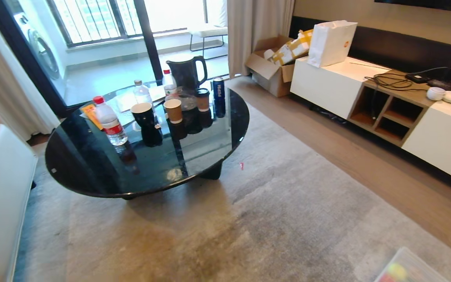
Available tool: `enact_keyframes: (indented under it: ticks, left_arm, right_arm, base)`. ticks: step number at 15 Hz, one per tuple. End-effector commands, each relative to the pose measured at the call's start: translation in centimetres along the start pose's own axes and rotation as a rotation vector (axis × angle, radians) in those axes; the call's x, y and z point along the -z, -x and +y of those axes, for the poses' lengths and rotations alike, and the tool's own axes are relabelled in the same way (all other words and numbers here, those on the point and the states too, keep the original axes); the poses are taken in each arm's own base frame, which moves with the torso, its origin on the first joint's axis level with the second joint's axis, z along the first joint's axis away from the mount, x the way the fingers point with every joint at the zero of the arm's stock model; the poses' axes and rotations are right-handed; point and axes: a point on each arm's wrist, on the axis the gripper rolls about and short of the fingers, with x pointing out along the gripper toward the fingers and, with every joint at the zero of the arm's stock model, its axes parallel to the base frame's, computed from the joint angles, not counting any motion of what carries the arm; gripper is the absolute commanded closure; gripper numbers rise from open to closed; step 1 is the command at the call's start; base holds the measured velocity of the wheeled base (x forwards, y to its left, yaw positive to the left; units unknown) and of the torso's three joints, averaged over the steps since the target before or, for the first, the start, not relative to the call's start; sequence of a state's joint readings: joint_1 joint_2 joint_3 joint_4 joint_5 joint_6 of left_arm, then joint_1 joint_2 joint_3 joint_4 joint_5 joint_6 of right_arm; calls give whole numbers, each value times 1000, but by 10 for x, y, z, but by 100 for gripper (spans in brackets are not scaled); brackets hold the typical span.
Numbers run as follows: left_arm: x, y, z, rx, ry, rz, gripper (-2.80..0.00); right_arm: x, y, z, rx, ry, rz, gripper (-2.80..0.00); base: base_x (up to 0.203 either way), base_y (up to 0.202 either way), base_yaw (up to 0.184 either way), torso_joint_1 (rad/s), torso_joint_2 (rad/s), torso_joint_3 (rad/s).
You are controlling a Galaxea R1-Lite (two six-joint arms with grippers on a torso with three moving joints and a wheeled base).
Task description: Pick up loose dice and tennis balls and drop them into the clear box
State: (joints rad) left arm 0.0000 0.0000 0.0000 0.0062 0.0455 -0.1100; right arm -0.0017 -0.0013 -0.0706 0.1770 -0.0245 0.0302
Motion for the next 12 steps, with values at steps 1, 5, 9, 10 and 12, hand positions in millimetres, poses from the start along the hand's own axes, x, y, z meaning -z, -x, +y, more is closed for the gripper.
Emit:
enact_keyframes:
  ticks: [1,5,9,10,12]
  left_arm:
    - [0,0,0,0,0,0,0]
    - [0,0,0,0,2,0,0]
    - [0,0,0,1,0,1,0]
    - [0,0,0,1,0,0,0]
    - [0,0,0,0,2,0,0]
  right_arm:
    - [0,0,0,0,0,2,0]
    - [0,0,0,0,0,2,0]
    - [0,0,0,0,0,2,0]
    - [0,0,0,-2,0,2,0]
    - [0,0,0,0,0,2,0]
  base:
    - [2,-8,166,7,8,2]
    - [-1,-8,163,2,1,2]
    - [1,-8,166,1,2,2]
    - [-2,-9,165,2,2,6]
    - [-1,-7,155,2,2,2]
